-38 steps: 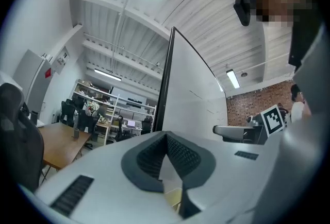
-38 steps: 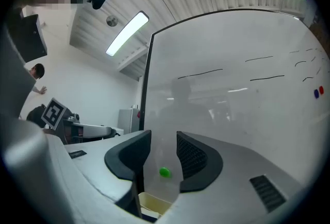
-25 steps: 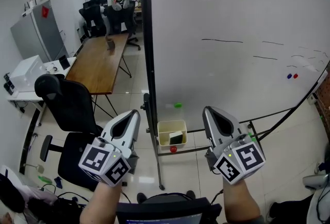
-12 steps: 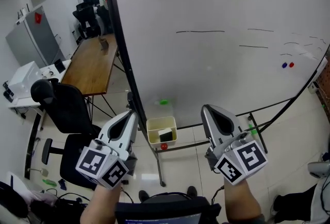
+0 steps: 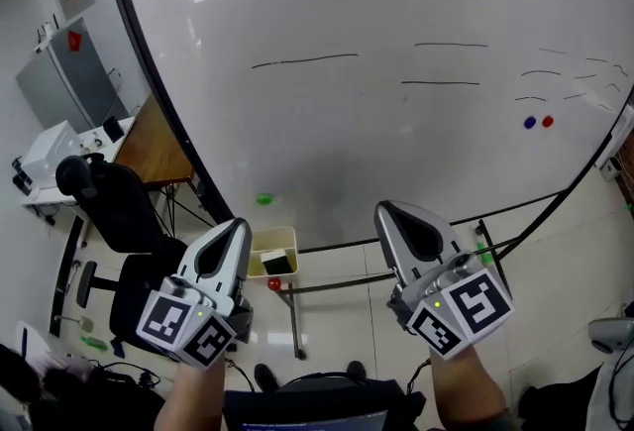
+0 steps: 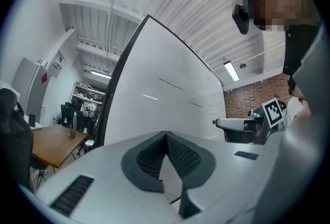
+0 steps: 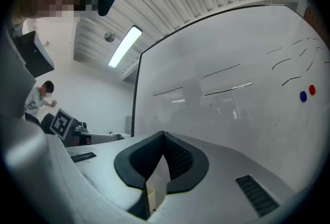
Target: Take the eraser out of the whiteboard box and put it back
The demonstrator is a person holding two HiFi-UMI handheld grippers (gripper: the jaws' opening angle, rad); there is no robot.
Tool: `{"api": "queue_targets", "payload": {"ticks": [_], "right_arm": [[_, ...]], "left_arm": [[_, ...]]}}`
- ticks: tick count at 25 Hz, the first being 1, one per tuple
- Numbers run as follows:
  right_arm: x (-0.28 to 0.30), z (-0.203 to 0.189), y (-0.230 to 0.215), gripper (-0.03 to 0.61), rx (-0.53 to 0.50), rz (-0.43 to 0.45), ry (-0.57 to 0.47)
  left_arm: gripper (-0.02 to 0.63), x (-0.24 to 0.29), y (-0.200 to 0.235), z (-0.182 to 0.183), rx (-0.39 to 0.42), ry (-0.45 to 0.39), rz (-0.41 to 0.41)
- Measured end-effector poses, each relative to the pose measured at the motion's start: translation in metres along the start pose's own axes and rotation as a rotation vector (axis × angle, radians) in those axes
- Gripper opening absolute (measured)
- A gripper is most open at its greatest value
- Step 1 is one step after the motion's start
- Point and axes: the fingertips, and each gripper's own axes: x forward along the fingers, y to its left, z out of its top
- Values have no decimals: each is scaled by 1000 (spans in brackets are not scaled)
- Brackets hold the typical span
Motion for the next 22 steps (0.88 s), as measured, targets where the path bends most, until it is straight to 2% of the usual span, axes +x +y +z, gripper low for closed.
{"api": "queue_targets", "payload": {"ticks": [5, 9, 17, 22], "right_arm": [[-10, -4, -23, 23, 31, 50, 25], [-15, -3, -28, 25, 46, 55, 27], [-24, 1, 5, 25, 23, 20, 49], [-36, -3, 23, 25, 18, -37, 68]], "left_arm": [[34, 15, -33, -16, -15, 33, 26], [34, 15, -45, -14, -6, 35, 24], [34, -18, -36, -12, -24, 24, 9], [34, -41, -31, -17, -21, 30, -26]]}}
